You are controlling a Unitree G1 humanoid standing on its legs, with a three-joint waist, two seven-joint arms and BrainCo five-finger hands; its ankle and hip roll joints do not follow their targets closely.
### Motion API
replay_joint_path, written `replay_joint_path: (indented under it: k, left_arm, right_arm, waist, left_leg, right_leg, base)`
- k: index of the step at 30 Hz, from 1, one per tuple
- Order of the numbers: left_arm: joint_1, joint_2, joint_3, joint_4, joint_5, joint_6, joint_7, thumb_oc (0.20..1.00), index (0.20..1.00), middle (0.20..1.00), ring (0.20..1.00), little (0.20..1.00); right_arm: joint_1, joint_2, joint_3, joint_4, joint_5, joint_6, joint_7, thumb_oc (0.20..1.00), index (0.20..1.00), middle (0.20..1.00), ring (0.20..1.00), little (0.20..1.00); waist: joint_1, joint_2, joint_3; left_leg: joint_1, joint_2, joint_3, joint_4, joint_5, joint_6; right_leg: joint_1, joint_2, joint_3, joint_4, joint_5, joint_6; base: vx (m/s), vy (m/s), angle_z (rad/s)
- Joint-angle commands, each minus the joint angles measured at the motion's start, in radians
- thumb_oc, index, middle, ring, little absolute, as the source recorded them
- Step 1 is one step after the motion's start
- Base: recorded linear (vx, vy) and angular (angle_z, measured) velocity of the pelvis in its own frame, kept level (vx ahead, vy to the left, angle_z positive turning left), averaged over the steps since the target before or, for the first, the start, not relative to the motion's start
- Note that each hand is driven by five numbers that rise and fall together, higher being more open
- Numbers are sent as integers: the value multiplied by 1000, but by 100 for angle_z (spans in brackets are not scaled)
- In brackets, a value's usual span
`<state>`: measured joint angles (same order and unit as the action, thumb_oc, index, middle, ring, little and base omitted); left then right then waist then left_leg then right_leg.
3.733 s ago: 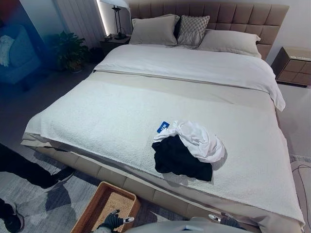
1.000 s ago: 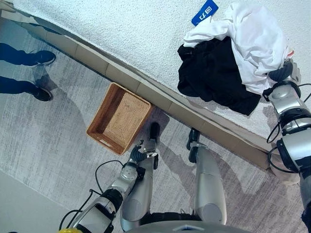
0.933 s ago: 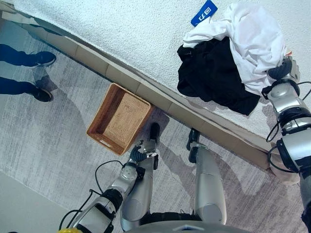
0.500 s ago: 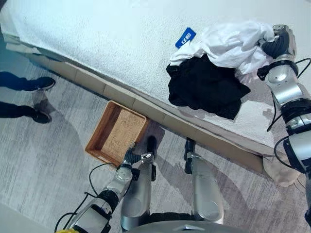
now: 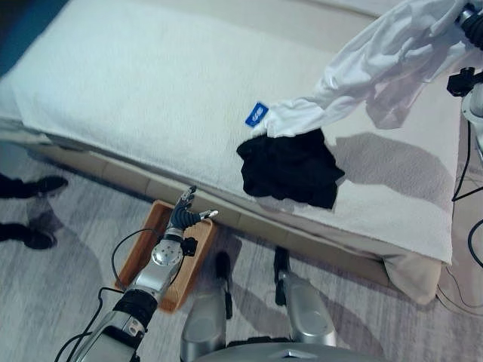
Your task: Pick up clothes into the bucket
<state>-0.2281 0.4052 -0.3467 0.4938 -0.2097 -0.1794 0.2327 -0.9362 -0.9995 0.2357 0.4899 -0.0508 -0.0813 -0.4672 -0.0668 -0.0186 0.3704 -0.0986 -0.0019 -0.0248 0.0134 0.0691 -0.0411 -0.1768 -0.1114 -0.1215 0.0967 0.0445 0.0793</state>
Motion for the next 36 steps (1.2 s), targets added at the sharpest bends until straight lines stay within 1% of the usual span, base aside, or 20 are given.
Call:
replay_joint_path:
  k: [1, 3, 4, 7, 8, 9, 10, 11, 13, 14, 16, 17, 18, 20, 23, 24, 26, 32, 36]
  left_arm:
    - [39, 2, 19, -80, 1, -48, -7, 1000, 1000, 1000, 1000, 1000]
    - [30, 18, 28, -143, -4, -47, -13, 1000, 1000, 1000, 1000, 1000]
    - [8, 29, 27, -209, -4, -48, -18, 1000, 1000, 1000, 1000, 1000]
    - [-2, 35, 31, -232, -2, -46, -16, 1000, 1000, 1000, 1000, 1000]
    - [-54, 53, 33, -314, 17, -43, -9, 1000, 1000, 1000, 1000, 1000]
    - [-54, 53, 33, -316, 18, -42, -9, 1000, 1000, 1000, 1000, 1000]
    - [-102, 61, 21, -334, 34, -37, -8, 1000, 1000, 1000, 1000, 1000]
    - [-104, 61, 21, -333, 34, -37, -7, 1000, 1000, 1000, 1000, 1000]
    - [-144, 61, -1, -340, 34, -33, -13, 1000, 1000, 1000, 1000, 1000]
    - [-180, 65, -19, -340, 33, -32, -20, 1000, 1000, 1000, 1000, 1000]
    - [-245, 64, -56, -320, 38, -28, -26, 1000, 1000, 1000, 1000, 1000]
    - [-303, 57, -95, -303, 39, -23, -33, 1000, 1000, 1000, 1000, 1000]
    - [-305, 56, -95, -300, 39, -24, -33, 1000, 1000, 1000, 1000, 1000]
    - [-349, 44, -121, -285, 52, -19, -30, 1000, 1000, 1000, 1000, 1000]
    - [-410, 9, -168, -237, 53, -12, -27, 1000, 1000, 1000, 1000, 1000]
    - [-410, 9, -168, -237, 53, -12, -27, 1000, 1000, 1000, 1000, 1000]
    - [-454, -22, -209, -214, 35, -6, -35, 1000, 1000, 1000, 1000, 1000]
    - [-525, -51, -307, -201, -11, 8, -91, 1000, 1000, 1000, 1000, 1000]
    - [-558, -83, -364, -177, -20, 18, -126, 1000, 1000, 1000, 1000, 1000]
  right_arm:
    - [3, -21, -26, -59, -25, -33, -62, 200, 200, 200, 200, 200]
    - [26, -28, -41, -94, -24, -30, -45, 200, 200, 200, 200, 200]
    - [34, -28, -38, -108, -15, -31, -30, 200, 200, 200, 200, 200]
    - [40, -30, -36, -125, -14, -28, -16, 200, 200, 200, 200, 200]
    - [57, -32, -24, -175, 31, -39, 36, 200, 200, 200, 200, 200]
    - [59, -33, -26, -177, 32, -38, 37, 200, 200, 200, 200, 200]
    - [70, -25, -6, -208, 86, -50, 87, 200, 200, 200, 200, 200]
    - [71, -26, -7, -209, 87, -50, 88, 200, 200, 200, 200, 200]
    - [78, -21, 20, -231, 154, -64, 138, 200, 200, 200, 200, 200]
    - [71, -21, 51, -250, 189, -70, 179, 200, 200, 200, 200, 200]
    - [57, -19, 94, -269, 238, -73, 222, 200, 200, 200, 200, 200]
    - [40, -24, 143, -300, 289, -74, 277, 200, 200, 200, 200, 200]
    - [37, -26, 144, -299, 291, -75, 277, 200, 200, 200, 200, 200]
    - [35, -14, 170, -327, 350, -81, 311, 200, 200, 200, 200, 200]
    - [14, 3, 225, -362, 430, -83, 365, 200, 200, 200, 200, 200]
    - [14, 3, 225, -362, 430, -83, 365, 200, 200, 200, 200, 200]
    - [-7, 16, 270, -398, 490, -89, 400, 200, 200, 200, 200, 200]
    - [-57, 15, 368, -452, 548, -82, 464, 200, 200, 200, 200, 200]
    - [-73, 23, 391, -471, 571, -85, 474, 200, 200, 200, 200, 200]
  waist:
    - [-2, -57, -122]
    - [-6, -62, -149]
    - [-12, -66, -175]
    - [-13, -70, -181]
    - [-22, -78, -215]
    - [-22, -78, -214]
    - [-29, -83, -236]
    - [-28, -83, -235]
    - [-32, -86, -252]
    - [-34, -87, -261]
    - [-40, -89, -277]
    - [-46, -91, -288]
    - [-46, -90, -286]
    - [-50, -91, -295]
    - [-53, -90, -303]
    - [-53, -90, -302]
    - [-54, -90, -306]
    - [-53, -88, -311]
    - [-55, -84, -312]
  left_leg:
    - [-34, -4, 5, 64, -78, -14]
    - [-14, 1, 10, 53, -78, -14]
    - [8, 3, 13, 52, -86, -14]
    - [20, 5, 16, 51, -89, -15]
    - [51, 8, 22, 52, -104, -15]
    - [53, 8, 22, 51, -105, -15]
    - [69, 13, 29, 53, -113, -17]
    - [71, 13, 29, 52, -113, -17]
    - [84, 17, 35, 52, -118, -19]
    - [91, 19, 40, 51, -119, -20]
    - [102, 24, 46, 48, -121, -22]
    - [114, 26, 49, 47, -123, -23]
    - [116, 26, 49, 46, -123, -23]
    - [125, 28, 52, 45, -125, -25]
    - [141, 31, 56, 38, -124, -26]
    - [141, 31, 56, 38, -124, -26]
    - [148, 33, 57, 32, -122, -27]
    - [155, 34, 51, 26, -117, -28]
    - [157, 32, 47, 23, -114, -29]
  right_leg:
    - [29, -28, 20, 6, -36, 70]
    - [47, -26, 20, -2, -37, 70]
    - [66, -23, 21, 0, -43, 70]
    - [79, -23, 21, -1, -46, 70]
    - [111, -20, 26, -6, -56, 68]
    - [113, -20, 26, -7, -56, 68]
    - [132, -18, 32, -16, -60, 68]
    - [134, -18, 32, -17, -60, 68]
    - [149, -17, 34, -27, -61, 69]
    - [157, -15, 36, -33, -61, 68]
    - [169, -13, 39, -40, -61, 69]
    - [180, -12, 43, -43, -63, 67]
    - [181, -12, 43, -44, -63, 67]
    - [190, -11, 43, -46, -63, 67]
    - [207, -10, 44, -53, -64, 66]
    - [207, -10, 44, -53, -64, 66]
    - [216, -11, 40, -58, -62, 67]
    - [226, -13, 32, -66, -59, 67]
    - [232, -14, 26, -69, -58, 67]
  base:
    - [57, -6, -4]
    - [92, -9, -9]
    - [100, -8, -12]
    - [71, -10, -5]
    - [99, -15, -7]
    - [157, -29, -3]
    - [60, -14, -1]
    - [79, -19, -5]
    - [44, -11, -12]
    - [46, -9, -16]
    - [59, -10, -17]
    - [51, -10, -8]
    - [41, -8, -6]
    - [30, -5, -5]
    - [22, -4, -2]
    - [0, 0, 0]
    - [0, 0, 0]
    - [0, 0, 0]
    - [0, 0, 0]
